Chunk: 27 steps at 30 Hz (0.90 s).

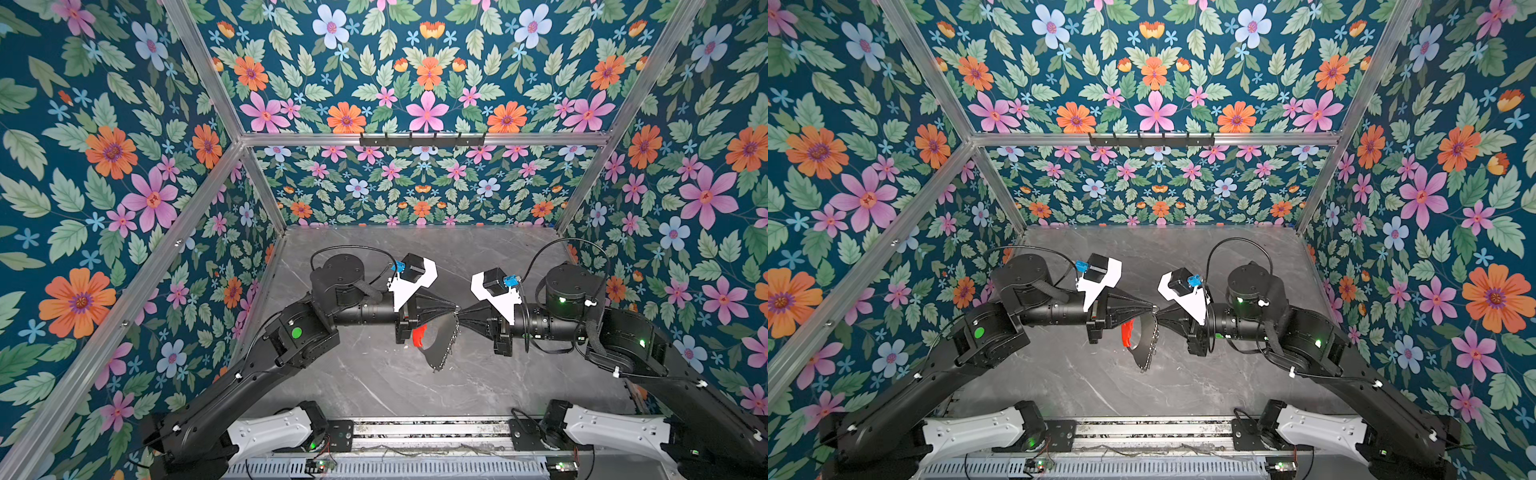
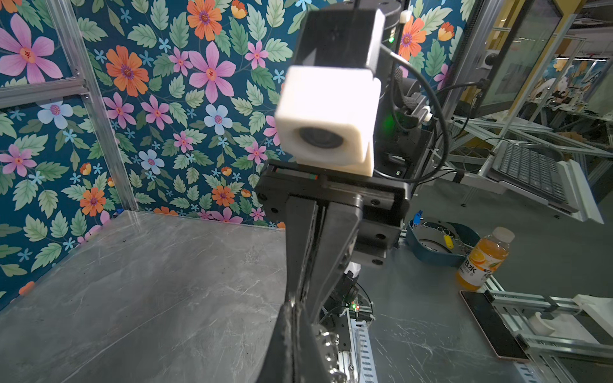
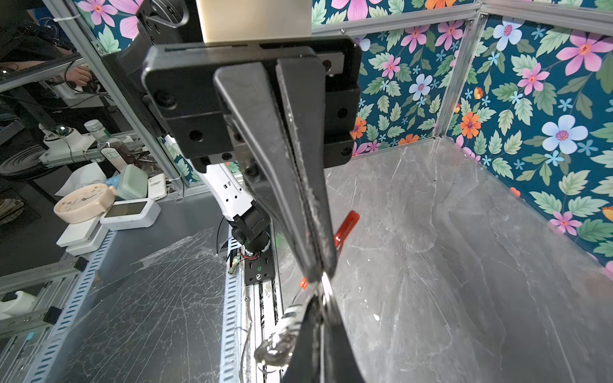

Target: Remove the keys from the keyring

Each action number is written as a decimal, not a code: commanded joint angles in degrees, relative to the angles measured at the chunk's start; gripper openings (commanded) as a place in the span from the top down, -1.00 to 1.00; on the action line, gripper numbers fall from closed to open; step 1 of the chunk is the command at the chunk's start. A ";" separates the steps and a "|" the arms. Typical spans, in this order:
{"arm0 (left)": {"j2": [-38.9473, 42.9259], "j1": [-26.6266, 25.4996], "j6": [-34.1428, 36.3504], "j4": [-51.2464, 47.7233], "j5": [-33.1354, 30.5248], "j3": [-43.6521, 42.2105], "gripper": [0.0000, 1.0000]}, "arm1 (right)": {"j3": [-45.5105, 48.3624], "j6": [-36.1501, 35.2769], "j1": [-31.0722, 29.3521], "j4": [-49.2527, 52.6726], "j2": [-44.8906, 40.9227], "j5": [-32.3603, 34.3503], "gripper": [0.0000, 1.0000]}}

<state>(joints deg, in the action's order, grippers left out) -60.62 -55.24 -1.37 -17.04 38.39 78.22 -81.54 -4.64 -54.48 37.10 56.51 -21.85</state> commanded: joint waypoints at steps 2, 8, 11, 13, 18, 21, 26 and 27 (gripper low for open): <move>0.48 0.05 1.54 1.64 0.30 0.62 1.00 | 0.90 0.37 -0.10 1.20 -2.27 0.62 0.42; 1.28 0.05 2.24 1.57 0.72 -0.33 1.00 | 1.06 2.29 -0.15 -0.62 -5.07 1.19 0.32; 1.60 0.05 2.85 1.69 0.92 -1.02 1.00 | 0.58 4.21 -0.09 -2.91 -5.53 0.55 0.30; 1.63 0.05 2.86 1.96 0.93 -1.39 1.00 | -0.12 5.94 0.22 -4.09 -5.25 0.40 0.29; 2.00 0.05 2.86 2.91 1.84 -1.81 1.00 | -2.04 14.14 8.33 -6.84 -1.79 -12.33 0.39; 2.55 0.05 2.86 3.56 1.97 -2.27 1.00 | -2.37 15.10 9.34 -7.26 -0.36 -16.45 0.40; 3.49 0.05 2.64 5.60 1.82 -3.88 1.00 | -0.97 17.20 9.36 -9.99 0.47 -19.53 0.44; 3.72 0.05 2.75 5.68 1.65 -4.10 1.00 | -0.70 17.35 9.30 -10.41 0.27 -19.65 0.43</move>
<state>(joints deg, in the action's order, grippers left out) -57.39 -55.24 0.67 -14.85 39.68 74.37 -82.61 10.55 -45.19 30.13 57.01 -38.28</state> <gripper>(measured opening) 0.051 0.285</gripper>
